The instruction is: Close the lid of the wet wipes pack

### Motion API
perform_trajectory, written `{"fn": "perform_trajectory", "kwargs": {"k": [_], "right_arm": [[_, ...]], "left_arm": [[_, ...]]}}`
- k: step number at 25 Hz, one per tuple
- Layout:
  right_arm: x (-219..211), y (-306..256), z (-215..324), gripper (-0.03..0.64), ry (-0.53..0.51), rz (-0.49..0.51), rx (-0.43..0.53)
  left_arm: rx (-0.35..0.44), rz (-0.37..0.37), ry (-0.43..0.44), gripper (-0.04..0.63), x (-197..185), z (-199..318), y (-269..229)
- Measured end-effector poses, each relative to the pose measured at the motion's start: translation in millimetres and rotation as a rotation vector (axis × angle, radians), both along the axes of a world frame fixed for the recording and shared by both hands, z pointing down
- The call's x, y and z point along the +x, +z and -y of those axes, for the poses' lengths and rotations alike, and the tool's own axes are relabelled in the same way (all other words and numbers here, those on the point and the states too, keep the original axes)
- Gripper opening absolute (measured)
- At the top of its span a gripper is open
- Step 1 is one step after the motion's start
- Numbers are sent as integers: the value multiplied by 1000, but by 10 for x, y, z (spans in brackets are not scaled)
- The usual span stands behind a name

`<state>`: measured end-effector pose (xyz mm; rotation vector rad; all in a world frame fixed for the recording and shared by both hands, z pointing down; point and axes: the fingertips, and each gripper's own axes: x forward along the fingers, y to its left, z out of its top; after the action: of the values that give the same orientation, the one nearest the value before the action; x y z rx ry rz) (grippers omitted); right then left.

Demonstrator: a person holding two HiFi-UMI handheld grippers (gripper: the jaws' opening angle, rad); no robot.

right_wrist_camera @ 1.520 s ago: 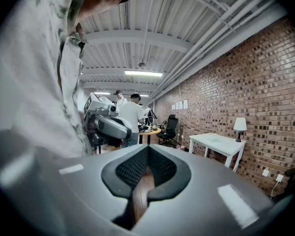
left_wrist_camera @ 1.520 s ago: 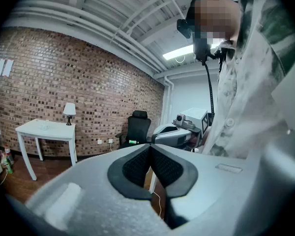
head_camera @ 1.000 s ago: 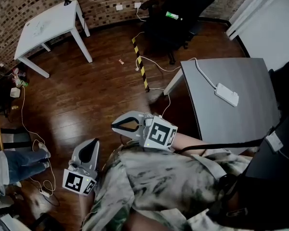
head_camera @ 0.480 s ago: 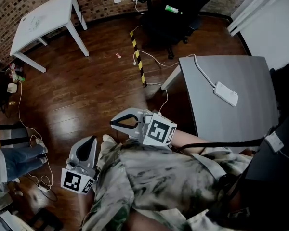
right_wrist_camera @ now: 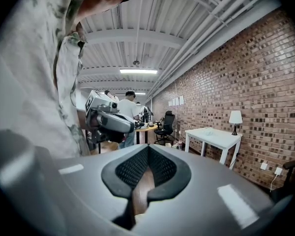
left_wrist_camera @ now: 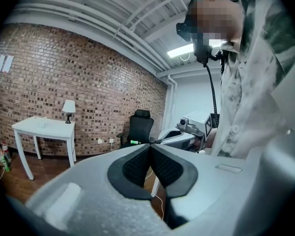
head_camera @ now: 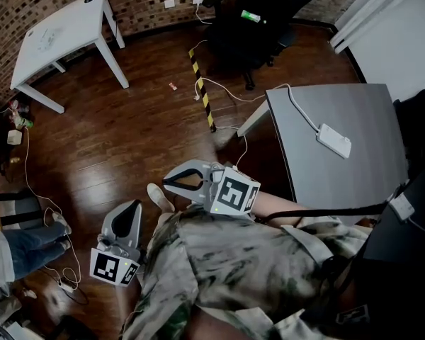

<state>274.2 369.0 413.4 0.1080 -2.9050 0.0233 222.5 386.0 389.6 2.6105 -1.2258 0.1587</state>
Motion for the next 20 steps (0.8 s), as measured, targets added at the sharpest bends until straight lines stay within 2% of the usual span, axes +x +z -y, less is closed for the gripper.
{"fn": "perform_trajectory", "kwargs": {"k": [5, 20], "right_arm": [[-330, -12, 203, 3, 2, -24, 6], [-1795, -105, 900, 3, -10, -82, 37]], "left_arm": [[20, -12, -4, 2, -346, 246, 9], [36, -28, 12, 2, -1804, 892, -45]]}}
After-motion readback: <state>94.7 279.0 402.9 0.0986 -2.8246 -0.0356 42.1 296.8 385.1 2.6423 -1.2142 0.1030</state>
